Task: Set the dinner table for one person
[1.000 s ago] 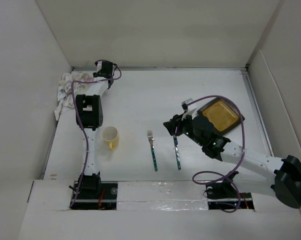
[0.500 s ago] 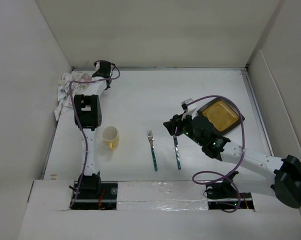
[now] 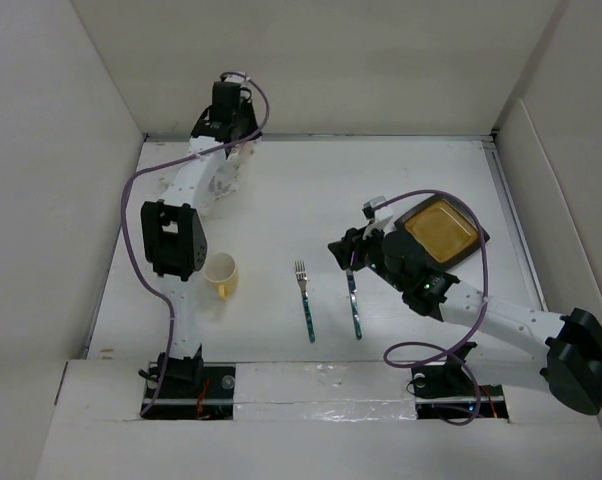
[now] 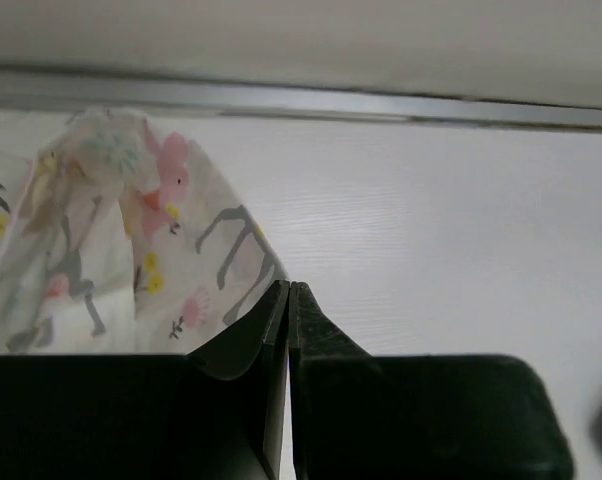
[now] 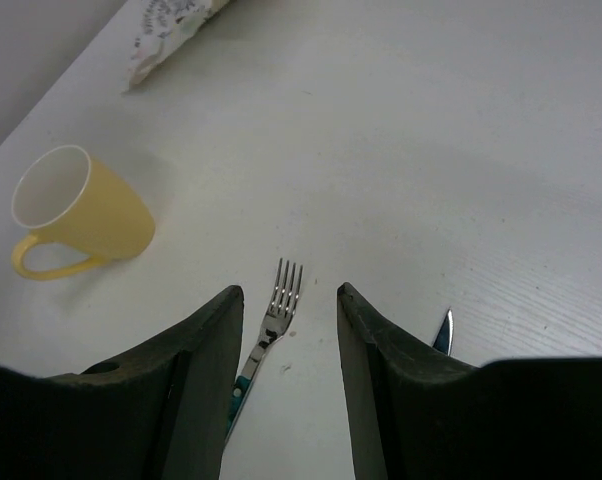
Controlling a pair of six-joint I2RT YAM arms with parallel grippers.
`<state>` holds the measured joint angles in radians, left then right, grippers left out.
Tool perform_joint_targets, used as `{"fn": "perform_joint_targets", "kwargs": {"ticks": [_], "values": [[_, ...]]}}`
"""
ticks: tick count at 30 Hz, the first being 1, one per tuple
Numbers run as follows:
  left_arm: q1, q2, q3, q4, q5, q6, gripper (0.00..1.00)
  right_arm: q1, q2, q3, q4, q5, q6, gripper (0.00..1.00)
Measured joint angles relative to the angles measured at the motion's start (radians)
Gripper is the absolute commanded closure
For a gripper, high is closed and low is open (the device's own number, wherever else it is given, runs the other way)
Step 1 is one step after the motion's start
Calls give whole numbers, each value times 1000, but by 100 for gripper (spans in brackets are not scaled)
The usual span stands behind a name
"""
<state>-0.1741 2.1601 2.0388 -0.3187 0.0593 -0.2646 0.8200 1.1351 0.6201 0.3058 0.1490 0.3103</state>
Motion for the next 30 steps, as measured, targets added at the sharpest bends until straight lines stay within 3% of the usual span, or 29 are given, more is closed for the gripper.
{"fn": "perform_joint_targets", "kwargs": {"ticks": [5, 6, 7, 10, 14, 15, 16, 17, 18, 19, 20, 23, 25, 28, 30], "values": [[-128, 28, 192, -11, 162, 22, 100, 0, 0, 2, -8, 40, 0, 48], [-151, 44, 225, -10, 190, 28, 94, 0, 2, 2, -8, 51, 1, 46], [-171, 59, 244, -8, 217, 34, 74, 0, 3, 4, -9, 60, 1, 43], [-198, 105, 240, -5, 294, 40, 49, 0, 20, 13, -10, 90, 3, 38], [-189, 184, 185, -18, 349, 33, 39, 0, 55, 26, -13, 137, 11, 42], [-185, 204, 177, -26, 356, 31, 39, 0, 66, 31, -16, 150, 16, 51], [-183, 214, 172, -39, 366, 26, 53, 0, 79, 40, -24, 165, 22, 91], [-181, 227, 160, -40, 367, 26, 53, 0, 92, 50, -31, 177, 29, 91], [-179, 229, 148, -39, 370, 20, 65, 0, 104, 62, -47, 196, 34, 100], [-177, 220, 122, -22, 367, 13, 90, -2, 117, 77, -59, 211, 46, 100], [-175, 201, 82, 1, 359, 5, 98, -7, 130, 92, -69, 225, 56, 100], [-181, 136, -22, 39, 328, 12, 98, -40, 163, 138, -91, 249, 80, 100], [-196, 103, -65, 56, 301, 21, 87, -89, 171, 153, -94, 250, 95, 100], [-251, 53, -150, 104, 219, 56, 77, -171, 169, 154, -97, 249, 119, 100], [-309, 9, -252, 151, 168, 83, 71, -217, 154, 146, -101, 246, 137, 90]]}}
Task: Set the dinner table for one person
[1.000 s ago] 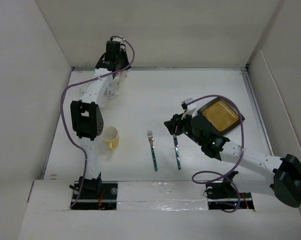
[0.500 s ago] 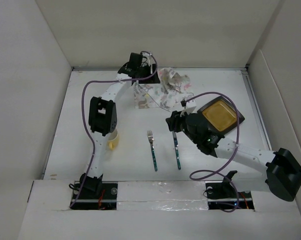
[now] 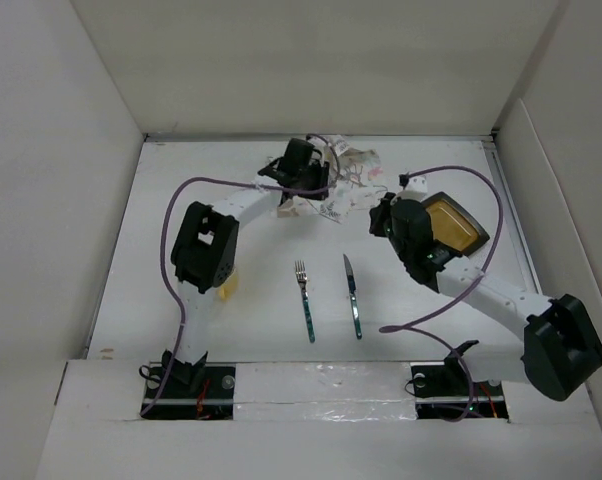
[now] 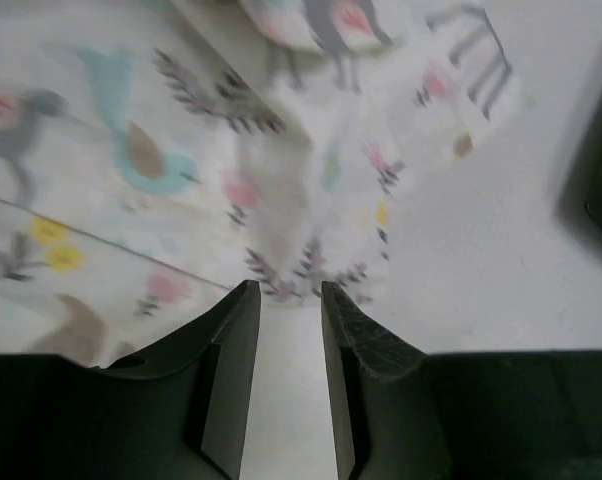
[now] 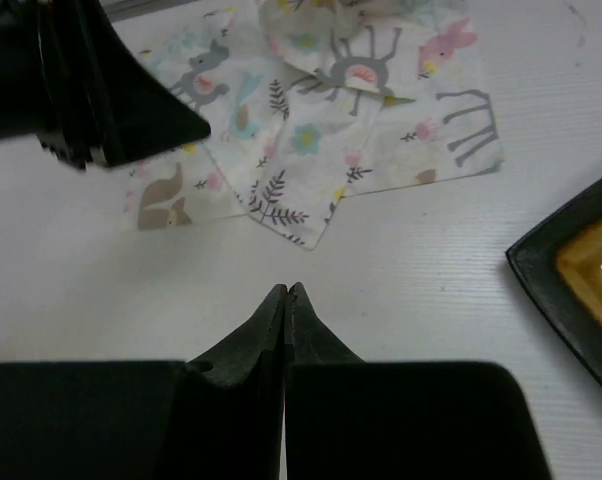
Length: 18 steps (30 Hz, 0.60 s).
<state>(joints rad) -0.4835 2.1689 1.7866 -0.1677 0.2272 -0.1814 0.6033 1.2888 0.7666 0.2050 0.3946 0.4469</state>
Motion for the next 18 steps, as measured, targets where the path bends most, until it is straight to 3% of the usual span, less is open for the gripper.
{"fn": "perform_joint_targets", "kwargs": {"ticks": [2, 4, 6, 11, 18], "values": [[-71, -40, -114, 59, -35, 17, 70, -28, -41, -25, -3, -3, 18, 81], [-137, -58, -199, 95, -68, 36, 69, -45, -107, -64, -10, -10, 37, 63], [-199, -57, -240, 116, -98, 57, 65, -61, -174, -104, -5, -19, 48, 57], [-274, -32, -204, 118, -195, 101, 60, -107, -247, -150, 4, -61, 67, 54], [-273, 75, -92, 119, -335, 110, 55, -113, -248, -177, 6, -111, 69, 54]]}}
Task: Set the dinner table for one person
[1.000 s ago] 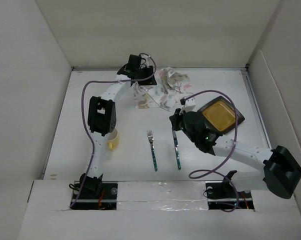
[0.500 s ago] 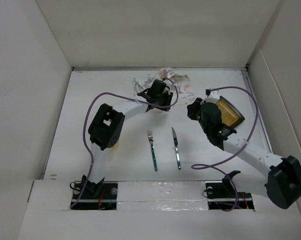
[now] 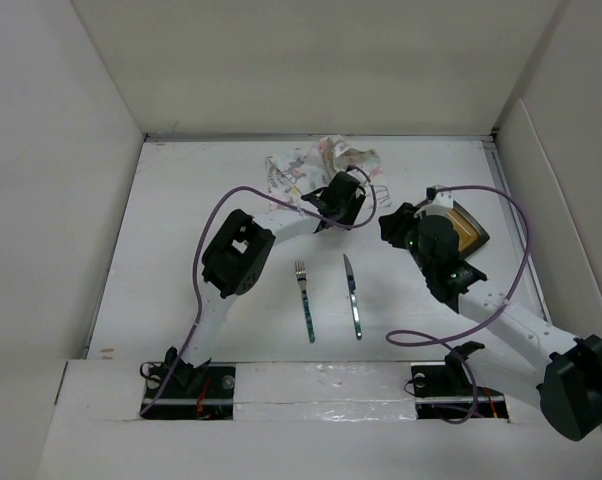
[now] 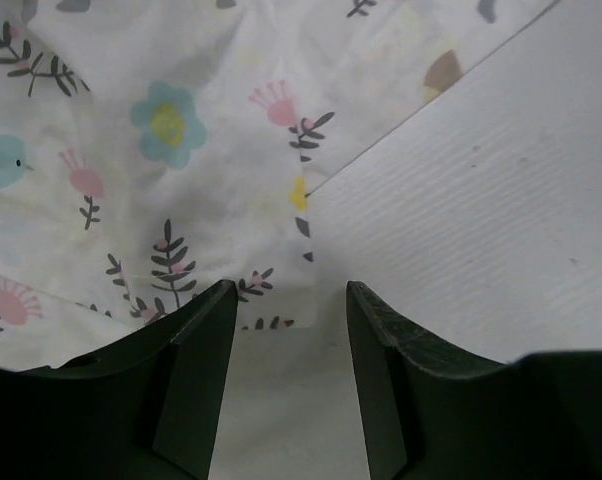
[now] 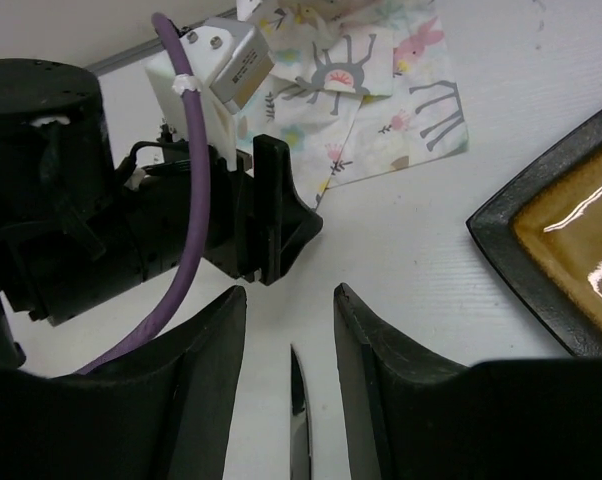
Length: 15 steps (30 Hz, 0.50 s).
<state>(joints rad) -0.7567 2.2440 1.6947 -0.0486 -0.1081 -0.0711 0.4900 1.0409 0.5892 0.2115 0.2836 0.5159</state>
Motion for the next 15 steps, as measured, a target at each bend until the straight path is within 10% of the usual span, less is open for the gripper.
{"fn": "perform_joint_targets", "kwargs": {"ticks": [8, 12, 15], "values": [[6, 47, 39, -25, -27, 13, 65, -20, -17, -16, 0, -16, 1, 54], [6, 48, 40, -30, -23, 21, 95, -34, -23, -16, 2, -19, 1, 54], [6, 48, 40, -32, -31, 33, 100, -44, -29, -16, 2, -22, 2, 54]]}}
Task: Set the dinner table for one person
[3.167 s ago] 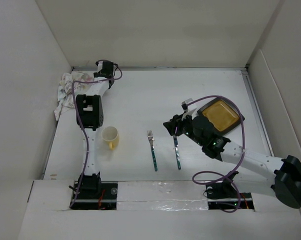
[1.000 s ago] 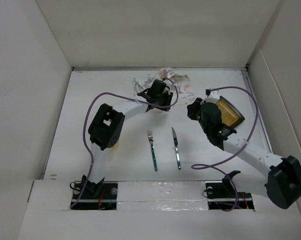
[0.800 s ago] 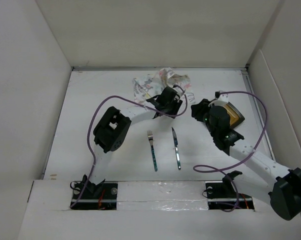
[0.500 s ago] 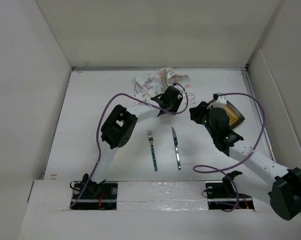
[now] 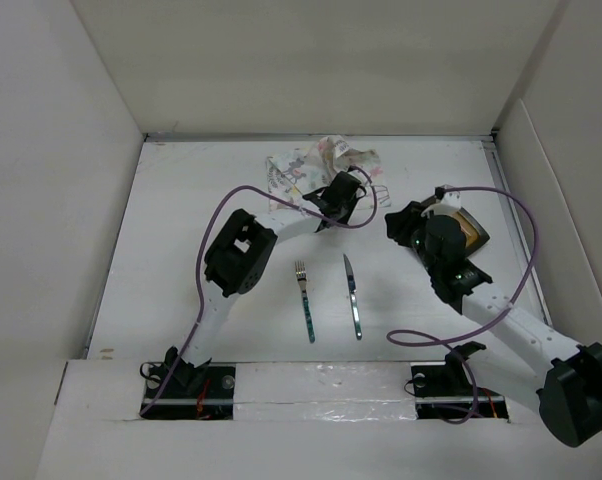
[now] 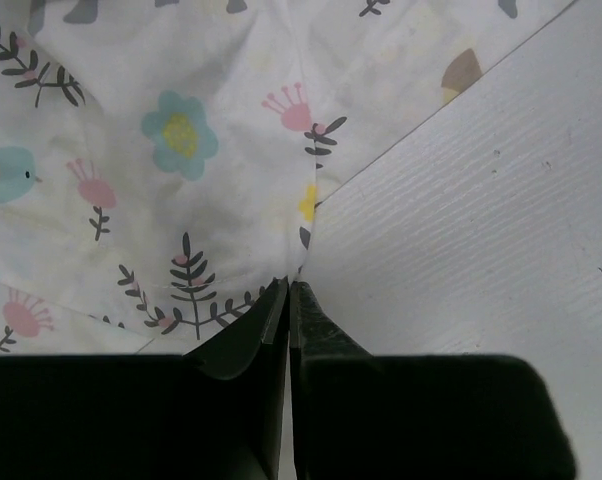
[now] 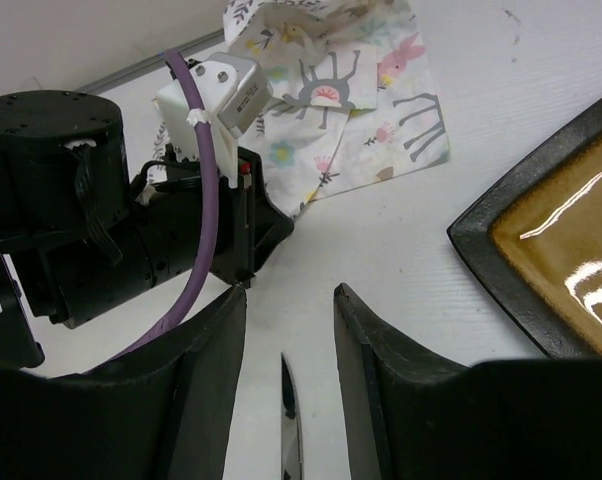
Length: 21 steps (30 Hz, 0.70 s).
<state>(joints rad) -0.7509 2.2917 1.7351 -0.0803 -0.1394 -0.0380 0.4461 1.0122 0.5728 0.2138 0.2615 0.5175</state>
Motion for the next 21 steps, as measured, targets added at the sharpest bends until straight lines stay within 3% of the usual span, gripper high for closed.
{"fn": "perform_joint_targets", "kwargs": {"ticks": [11, 14, 16, 21], "values": [[77, -82, -9, -31, 111, -51, 100, -1, 22, -14, 10, -12, 2, 54], [161, -172, -9, -33, 192, -93, 100, 3, 58, -13, 36, -25, -3, 52], [234, -244, -8, -24, 238, -127, 100, 17, 111, -2, 45, -40, -10, 42], [441, -383, 32, 1, 338, -230, 100, 105, 369, 168, -15, -92, -63, 38]]}}
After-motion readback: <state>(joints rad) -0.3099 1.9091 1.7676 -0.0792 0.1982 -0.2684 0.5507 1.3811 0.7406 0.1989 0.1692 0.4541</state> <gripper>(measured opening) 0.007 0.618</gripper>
